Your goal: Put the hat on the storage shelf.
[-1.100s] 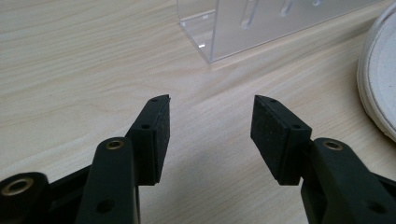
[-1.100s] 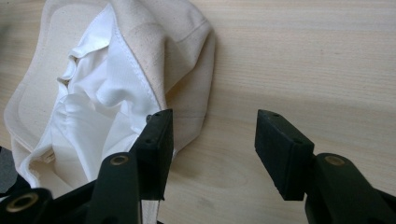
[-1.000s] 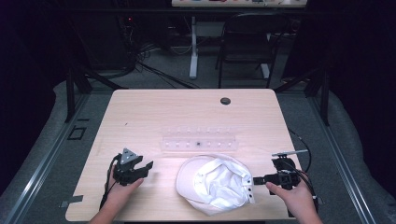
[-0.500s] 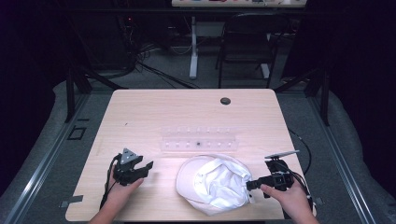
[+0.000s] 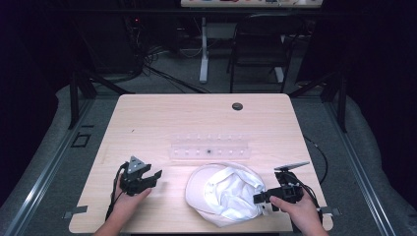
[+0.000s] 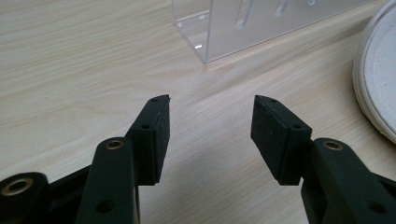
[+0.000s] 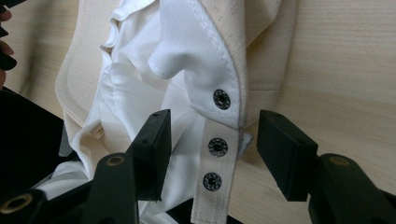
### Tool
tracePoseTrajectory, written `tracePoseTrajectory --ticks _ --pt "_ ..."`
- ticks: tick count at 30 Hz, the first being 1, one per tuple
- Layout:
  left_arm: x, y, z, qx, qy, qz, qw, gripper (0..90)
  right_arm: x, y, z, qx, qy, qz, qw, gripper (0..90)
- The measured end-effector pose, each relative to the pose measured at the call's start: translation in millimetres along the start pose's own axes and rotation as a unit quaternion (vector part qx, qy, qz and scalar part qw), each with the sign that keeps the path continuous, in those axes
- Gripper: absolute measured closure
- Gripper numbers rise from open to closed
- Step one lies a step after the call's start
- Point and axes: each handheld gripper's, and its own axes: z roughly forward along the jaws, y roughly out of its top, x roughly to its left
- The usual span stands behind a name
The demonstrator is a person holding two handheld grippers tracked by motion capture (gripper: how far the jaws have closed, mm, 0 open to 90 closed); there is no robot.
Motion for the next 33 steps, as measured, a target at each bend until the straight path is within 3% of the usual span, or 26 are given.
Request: tracePoseTrajectory --ticks 2,9,17,18,24,28,29,31,33 --pt "0.0 0.0 -0.1 -0.001 0.0 0.0 1.0 47.4 0.6 -0.3 4.2 -0.006 0.001 0.009 0.9999 46.0" --pt "0.4 0.0 -0.4 -0.002 0.002 0.001 1.0 47.4 1.8 0.4 9.9 0.011 0.024 0.016 0.9995 47.9" --pt "0.0 0.2 -0.2 -0.001 0.002 0.003 1.0 47.4 7.6 6.1 -6.6 -0.005 0.051 0.021 0.9985 50.5" --pt "-0.1 0.1 -0.1 -0.001 0.002 0.004 1.0 47.4 9.2 8.9 -10.3 -0.004 0.065 0.026 0.9975 52.6" --pt "0.1 0.0 -0.2 -0.002 0.003 0.002 1.0 47.4 14.0 14.5 -11.4 -0.004 0.054 0.027 0.9982 60.0" --pt "0.5 0.0 -0.2 -0.002 0.004 0.002 1.0 47.4 17.5 18.4 -9.6 0.006 0.035 0.027 0.999 71.5" --pt "0.5 0.0 -0.3 -0.002 0.004 0.002 1.0 47.4 18.4 18.4 -6.8 -0.005 0.03 0.027 0.9992 73.0" --pt "0.3 0.0 -0.4 -0.002 0.004 0.003 1.0 47.4 18.5 21.0 -6.1 0.013 0.026 0.015 0.9994 74.7" --pt "0.4 0.1 -0.4 -0.003 0.005 0.003 1.0 47.4 20.1 21.6 -4.3 0.012 0.026 0.016 0.9995 75.3"
